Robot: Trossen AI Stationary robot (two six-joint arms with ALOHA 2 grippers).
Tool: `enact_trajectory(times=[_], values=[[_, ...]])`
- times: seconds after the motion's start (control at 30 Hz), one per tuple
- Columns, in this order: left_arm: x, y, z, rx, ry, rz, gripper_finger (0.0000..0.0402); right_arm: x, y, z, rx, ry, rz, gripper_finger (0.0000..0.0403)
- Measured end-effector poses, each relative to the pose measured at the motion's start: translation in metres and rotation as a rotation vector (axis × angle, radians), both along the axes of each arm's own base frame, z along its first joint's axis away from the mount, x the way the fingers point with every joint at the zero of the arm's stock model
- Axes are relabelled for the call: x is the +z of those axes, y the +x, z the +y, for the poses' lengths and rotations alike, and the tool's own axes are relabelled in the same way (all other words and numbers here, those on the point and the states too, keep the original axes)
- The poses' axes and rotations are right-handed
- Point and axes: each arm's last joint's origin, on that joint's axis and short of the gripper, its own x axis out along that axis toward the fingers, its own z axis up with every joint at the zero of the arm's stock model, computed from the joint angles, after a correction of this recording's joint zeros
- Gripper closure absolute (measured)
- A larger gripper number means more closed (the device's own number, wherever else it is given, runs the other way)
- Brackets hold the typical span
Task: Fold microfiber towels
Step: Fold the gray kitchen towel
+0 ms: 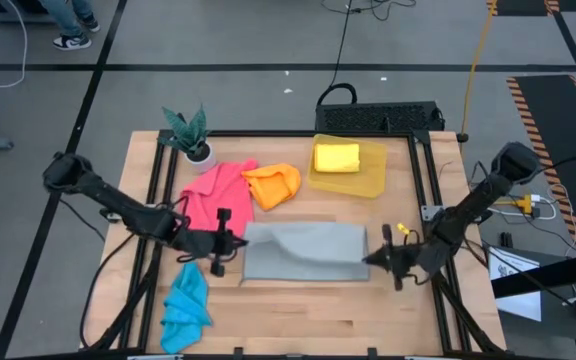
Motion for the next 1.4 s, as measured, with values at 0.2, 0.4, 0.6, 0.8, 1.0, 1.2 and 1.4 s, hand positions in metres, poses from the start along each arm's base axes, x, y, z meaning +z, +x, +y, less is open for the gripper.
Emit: enact_trajectory(times=[0.2, 0.4, 0.6, 0.8, 1.0, 1.2, 1.4], values=[[0.000, -0.009, -0.018, -0.015, -0.060, -0.011, 0.0398, 0.011, -0.001, 0.017, 0.032, 0.045, 0.147, 0.0403], [-0.002, -0.009, -0.023, 0.036, -0.058, -0.033, 0.0395, 0.020, -0.002, 0.020, -0.025, -0.042, 0.282, 0.0403], [-0.002, -0.001, -0.019, 0.139, 0.138, -0.118, 0.0395, 0.025, 0.005, 0.006, -0.271, -0.290, 0.104, 0.0403], [0.004, 0.007, 0.010, 0.491, 0.316, -0.209, 0.0398, 0.031, 0.016, -0.023, -0.756, -0.465, -0.117, 0.0403], [-0.005, 0.026, 0.032, 0.439, 0.239, -0.147, 0.0398, 0.010, 0.018, -0.049, -0.780, -0.553, 0.018, 0.0403], [-0.006, 0.030, 0.036, 0.448, 0.289, -0.148, 0.0396, 0.007, 0.016, -0.053, -0.808, -0.620, -0.013, 0.0403], [-0.006, 0.025, 0.020, 0.301, 0.267, -0.124, 0.0393, 0.005, 0.019, -0.037, -0.410, -0.590, 0.041, 0.0403]])
